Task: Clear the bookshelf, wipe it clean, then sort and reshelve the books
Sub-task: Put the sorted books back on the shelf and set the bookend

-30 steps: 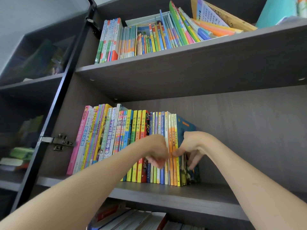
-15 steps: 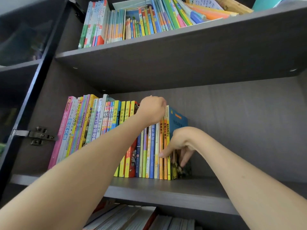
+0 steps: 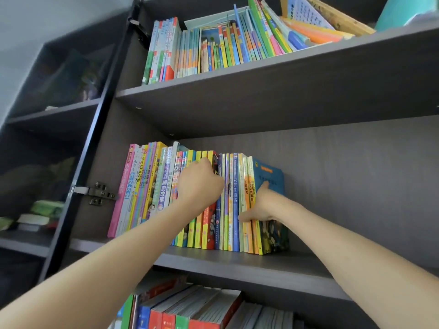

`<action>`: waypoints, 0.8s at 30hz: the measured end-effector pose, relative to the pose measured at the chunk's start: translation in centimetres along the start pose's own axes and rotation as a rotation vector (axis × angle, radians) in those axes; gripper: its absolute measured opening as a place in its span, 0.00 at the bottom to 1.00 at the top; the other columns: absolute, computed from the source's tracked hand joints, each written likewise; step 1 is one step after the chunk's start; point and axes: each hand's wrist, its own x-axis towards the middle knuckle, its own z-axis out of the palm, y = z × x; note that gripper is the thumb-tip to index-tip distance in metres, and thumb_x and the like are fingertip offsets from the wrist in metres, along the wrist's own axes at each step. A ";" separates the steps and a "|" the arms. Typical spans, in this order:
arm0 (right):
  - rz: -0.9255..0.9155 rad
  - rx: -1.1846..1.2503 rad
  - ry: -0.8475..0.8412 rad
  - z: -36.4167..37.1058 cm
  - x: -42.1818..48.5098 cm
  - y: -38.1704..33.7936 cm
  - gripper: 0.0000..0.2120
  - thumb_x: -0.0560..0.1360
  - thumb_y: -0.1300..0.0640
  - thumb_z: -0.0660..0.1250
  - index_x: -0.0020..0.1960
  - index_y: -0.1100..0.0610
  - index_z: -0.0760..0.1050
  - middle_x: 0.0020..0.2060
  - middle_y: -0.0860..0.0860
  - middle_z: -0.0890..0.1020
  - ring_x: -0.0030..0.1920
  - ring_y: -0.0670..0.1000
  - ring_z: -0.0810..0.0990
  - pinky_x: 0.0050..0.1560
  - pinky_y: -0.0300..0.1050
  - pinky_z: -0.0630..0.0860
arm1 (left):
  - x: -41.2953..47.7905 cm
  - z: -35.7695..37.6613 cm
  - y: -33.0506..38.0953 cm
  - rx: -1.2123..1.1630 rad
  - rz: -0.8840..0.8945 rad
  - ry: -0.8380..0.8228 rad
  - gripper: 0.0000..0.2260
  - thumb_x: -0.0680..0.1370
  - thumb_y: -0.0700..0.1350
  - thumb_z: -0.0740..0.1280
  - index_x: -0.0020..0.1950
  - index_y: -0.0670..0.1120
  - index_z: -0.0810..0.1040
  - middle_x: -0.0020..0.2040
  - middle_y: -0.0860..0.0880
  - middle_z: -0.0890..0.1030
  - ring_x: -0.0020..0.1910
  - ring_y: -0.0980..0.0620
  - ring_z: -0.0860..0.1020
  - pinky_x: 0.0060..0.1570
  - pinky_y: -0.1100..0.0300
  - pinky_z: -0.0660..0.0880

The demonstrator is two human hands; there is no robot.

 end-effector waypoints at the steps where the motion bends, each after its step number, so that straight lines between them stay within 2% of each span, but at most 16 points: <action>1: -0.011 -0.005 0.002 -0.1 0.0 -0.1 0.59 0.72 0.42 0.71 0.74 0.63 0.27 0.73 0.60 0.63 0.70 0.58 0.67 0.70 0.50 0.66 | -0.5 -0.3 -0.5 -0.003 -0.009 -0.019 0.10 0.77 0.43 0.62 0.58 0.44 0.73 0.47 0.48 0.76 0.44 0.50 0.78 0.41 0.56 0.78; 3: -0.043 0.026 0.006 -0.2 0.0 0.0 0.58 0.72 0.44 0.72 0.74 0.63 0.27 0.72 0.59 0.65 0.69 0.58 0.68 0.69 0.50 0.67 | -0.9 -0.8 -1.4 -0.012 -0.042 -0.040 0.10 0.77 0.42 0.61 0.58 0.43 0.73 0.47 0.48 0.76 0.44 0.49 0.78 0.39 0.57 0.78; 7: -0.091 0.060 0.060 0.7 0.0 0.3 0.59 0.71 0.45 0.72 0.74 0.62 0.27 0.68 0.58 0.70 0.65 0.57 0.72 0.66 0.49 0.70 | -2.0 -1.6 -2.9 -0.041 -0.119 -0.107 0.07 0.76 0.38 0.59 0.53 0.43 0.71 0.40 0.46 0.76 0.35 0.49 0.73 0.28 0.61 0.66; 9: -0.088 0.020 0.052 0.7 0.0 0.7 0.60 0.70 0.39 0.71 0.74 0.62 0.27 0.69 0.57 0.69 0.66 0.56 0.72 0.66 0.49 0.71 | -2.6 -1.9 -3.5 -0.057 -0.143 -0.134 0.07 0.76 0.37 0.59 0.52 0.44 0.70 0.41 0.46 0.75 0.33 0.50 0.71 0.28 0.61 0.65; 11: -0.083 0.022 0.047 0.0 -0.1 1.0 0.61 0.68 0.33 0.68 0.74 0.62 0.27 0.73 0.58 0.65 0.68 0.57 0.70 0.67 0.50 0.69 | -2.9 -2.4 -4.1 -0.052 -0.144 -0.144 0.11 0.76 0.38 0.59 0.57 0.44 0.71 0.45 0.48 0.75 0.33 0.51 0.73 0.28 0.62 0.66; 13: -0.095 0.098 0.096 -0.8 -0.1 1.0 0.61 0.67 0.32 0.68 0.75 0.61 0.29 0.74 0.58 0.64 0.69 0.57 0.69 0.67 0.52 0.70 | -3.2 -3.0 -4.6 -0.038 -0.142 -0.147 0.14 0.76 0.39 0.60 0.62 0.43 0.72 0.50 0.49 0.77 0.36 0.50 0.75 0.29 0.62 0.67; 15: -0.119 0.167 0.167 -1.4 -0.1 1.1 0.60 0.68 0.33 0.68 0.76 0.61 0.31 0.72 0.57 0.67 0.67 0.57 0.72 0.64 0.52 0.72 | -3.3 -3.5 -5.2 -0.023 -0.145 -0.144 0.15 0.76 0.39 0.61 0.62 0.43 0.72 0.53 0.47 0.79 0.36 0.50 0.75 0.31 0.62 0.68; 20: -0.132 0.211 0.201 -1.6 0.3 1.1 0.59 0.68 0.34 0.70 0.77 0.61 0.33 0.72 0.58 0.67 0.66 0.57 0.72 0.63 0.54 0.73 | -3.9 -5.0 -6.5 0.020 -0.157 -0.096 0.16 0.78 0.41 0.62 0.65 0.44 0.71 0.48 0.51 0.74 0.35 0.56 0.74 0.31 0.64 0.69; 24: -0.121 0.159 0.258 -1.8 0.2 1.0 0.60 0.68 0.32 0.68 0.77 0.61 0.33 0.72 0.58 0.66 0.65 0.58 0.73 0.59 0.53 0.75 | -4.3 -5.6 -7.4 0.033 -0.180 -0.067 0.15 0.77 0.42 0.63 0.63 0.45 0.73 0.48 0.51 0.76 0.40 0.55 0.75 0.34 0.63 0.71</action>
